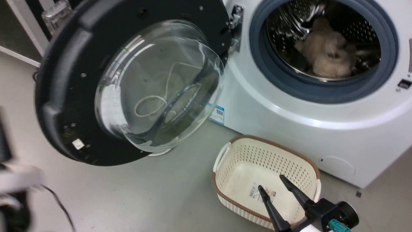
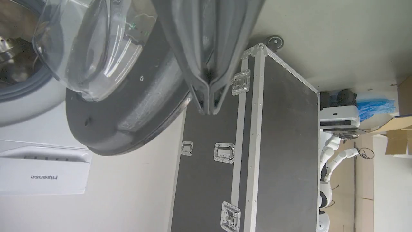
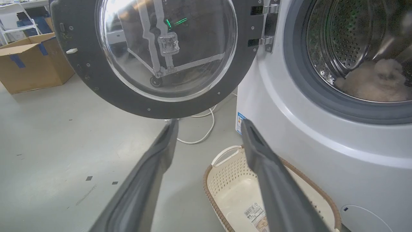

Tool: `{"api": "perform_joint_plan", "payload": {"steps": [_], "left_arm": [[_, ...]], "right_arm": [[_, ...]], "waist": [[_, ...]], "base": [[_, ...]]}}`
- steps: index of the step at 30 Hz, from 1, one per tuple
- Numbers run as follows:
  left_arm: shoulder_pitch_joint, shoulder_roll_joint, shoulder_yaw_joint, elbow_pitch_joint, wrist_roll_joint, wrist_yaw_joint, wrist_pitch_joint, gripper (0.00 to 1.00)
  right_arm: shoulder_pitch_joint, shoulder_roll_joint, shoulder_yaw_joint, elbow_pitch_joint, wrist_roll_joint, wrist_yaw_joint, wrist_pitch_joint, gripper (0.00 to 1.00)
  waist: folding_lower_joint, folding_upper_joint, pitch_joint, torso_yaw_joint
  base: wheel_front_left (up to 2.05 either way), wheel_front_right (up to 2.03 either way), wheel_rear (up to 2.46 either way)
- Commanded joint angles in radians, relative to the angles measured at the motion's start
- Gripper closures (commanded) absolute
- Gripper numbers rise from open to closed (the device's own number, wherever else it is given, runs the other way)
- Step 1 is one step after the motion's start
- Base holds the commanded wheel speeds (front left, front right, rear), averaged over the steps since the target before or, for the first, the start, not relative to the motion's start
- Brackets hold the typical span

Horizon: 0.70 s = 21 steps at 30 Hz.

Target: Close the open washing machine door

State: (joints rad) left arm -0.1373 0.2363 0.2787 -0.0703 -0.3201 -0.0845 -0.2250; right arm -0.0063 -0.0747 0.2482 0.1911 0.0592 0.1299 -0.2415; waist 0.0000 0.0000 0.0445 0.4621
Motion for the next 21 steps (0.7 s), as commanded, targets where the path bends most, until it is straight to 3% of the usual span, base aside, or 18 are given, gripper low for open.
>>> {"api": "perform_joint_plan", "payload": {"steps": [1,6,9,14,16,21], "left_arm": [[-0.063,0.031,0.05,0.036,-0.065,-0.008,0.023,1.0],[-0.257,0.087,0.22,0.224,-0.376,0.003,0.2,1.0],[-0.343,0.128,0.27,0.344,-0.501,0.022,0.323,1.0],[-0.448,0.159,0.291,0.52,-0.648,0.039,0.511,1.0],[-0.49,0.164,0.291,0.617,-0.739,0.029,0.643,1.0],[-0.484,0.173,0.29,0.659,-0.814,-0.006,0.764,1.0]], "right_arm": [[-0.004,-0.008,0.004,-0.001,-0.006,0.001,-0.01,0.0],[-0.029,-0.023,0.016,0.003,-0.01,0.001,-0.02,0.0],[-0.041,-0.028,0.022,0.004,-0.011,0.001,-0.02,0.0],[-0.056,-0.033,0.023,0.009,-0.009,0.001,-0.02,0.0],[-0.064,-0.038,0.032,0.015,-0.017,0.001,-0.02,0.0],[-0.073,-0.036,0.035,0.021,-0.015,0.001,-0.02,0.0]], "waist": [[0.0,0.0,0.024,-0.02],[0.0,0.0,0.061,-0.043],[0.0,0.0,0.078,-0.062],[0.0,0.0,0.095,-0.079],[0.0,0.0,0.104,-0.089],[0.0,0.0,0.103,-0.104]], "base": [[0.0,0.0,0.0],[0.0,0.0,0.0],[0.0,0.0,0.0],[0.0,0.0,0.0],[0.0,0.0,0.0],[0.0,0.0,0.0]]}}
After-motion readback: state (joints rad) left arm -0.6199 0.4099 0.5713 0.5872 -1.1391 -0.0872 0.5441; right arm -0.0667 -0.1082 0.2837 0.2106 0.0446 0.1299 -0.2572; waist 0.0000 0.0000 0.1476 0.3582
